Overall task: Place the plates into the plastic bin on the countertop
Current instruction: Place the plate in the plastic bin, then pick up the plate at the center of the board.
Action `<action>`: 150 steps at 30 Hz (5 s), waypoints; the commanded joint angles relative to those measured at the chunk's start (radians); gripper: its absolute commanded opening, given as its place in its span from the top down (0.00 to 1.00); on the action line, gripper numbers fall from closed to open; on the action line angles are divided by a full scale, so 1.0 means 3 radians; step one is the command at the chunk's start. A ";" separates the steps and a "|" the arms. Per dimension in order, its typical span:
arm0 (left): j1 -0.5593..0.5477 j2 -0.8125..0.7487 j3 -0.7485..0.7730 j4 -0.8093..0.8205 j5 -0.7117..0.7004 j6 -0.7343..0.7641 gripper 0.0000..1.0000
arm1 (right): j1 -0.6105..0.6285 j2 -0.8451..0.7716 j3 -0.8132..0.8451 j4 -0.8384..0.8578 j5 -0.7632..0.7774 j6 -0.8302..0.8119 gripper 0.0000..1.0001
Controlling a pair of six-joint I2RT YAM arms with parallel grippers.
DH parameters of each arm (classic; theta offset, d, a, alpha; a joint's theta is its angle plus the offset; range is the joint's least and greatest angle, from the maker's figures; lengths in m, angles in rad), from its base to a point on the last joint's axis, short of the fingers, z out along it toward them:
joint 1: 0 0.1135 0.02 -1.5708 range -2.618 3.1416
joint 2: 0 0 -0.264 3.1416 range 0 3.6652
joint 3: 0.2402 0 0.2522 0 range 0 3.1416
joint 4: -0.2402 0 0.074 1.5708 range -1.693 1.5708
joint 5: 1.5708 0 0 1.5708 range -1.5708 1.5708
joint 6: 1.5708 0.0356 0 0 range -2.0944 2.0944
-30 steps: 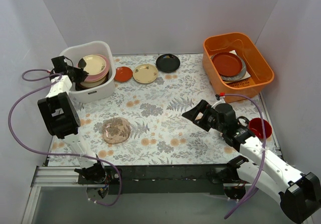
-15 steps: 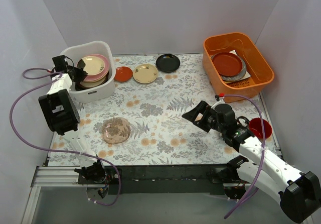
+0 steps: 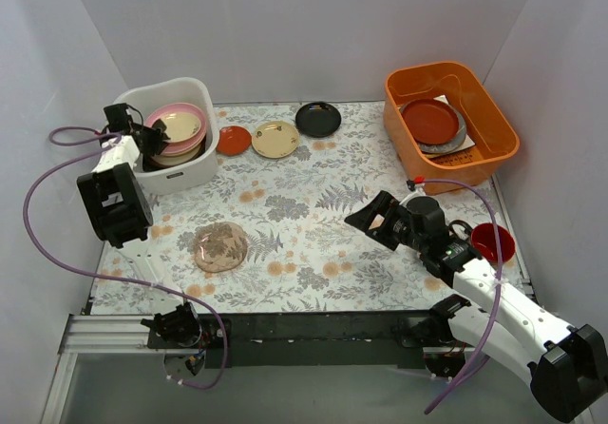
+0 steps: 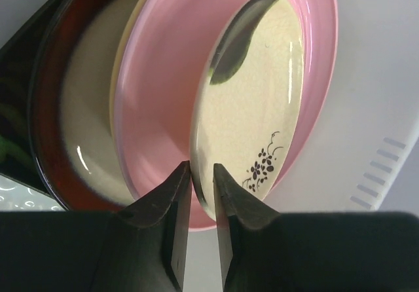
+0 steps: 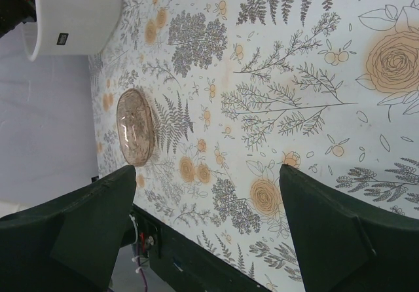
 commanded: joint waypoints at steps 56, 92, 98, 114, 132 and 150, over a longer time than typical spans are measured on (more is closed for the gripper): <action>-0.1893 -0.0856 0.1208 -0.0705 -0.0183 0.0623 0.02 | -0.0024 -0.0104 0.0052 -0.0040 -0.0037 -0.0236 0.02; -0.2574 -0.0032 0.0366 -0.0792 -0.0813 0.0997 0.02 | -0.0080 -0.0032 -0.0009 -0.0004 -0.0062 -0.0287 0.02; -0.2574 -0.0416 -0.0280 -0.0270 -0.0940 0.0522 0.02 | -0.0106 -0.0068 -0.0030 -0.0030 -0.0057 -0.0313 0.02; -0.2559 -0.0268 -0.0873 0.0205 -0.0884 -0.0951 0.02 | -0.0142 -0.0109 -0.0045 -0.0071 -0.0067 -0.0354 0.02; -0.2702 -0.0028 -0.0966 0.0471 -0.1206 -0.2193 0.37 | -0.0228 -0.0165 -0.0060 -0.0142 -0.0098 -0.0435 0.02; -0.2758 0.0483 -0.0101 -0.0071 -0.1580 -0.2357 0.44 | -0.0397 -0.0226 -0.0091 -0.0209 -0.0221 -0.0558 0.02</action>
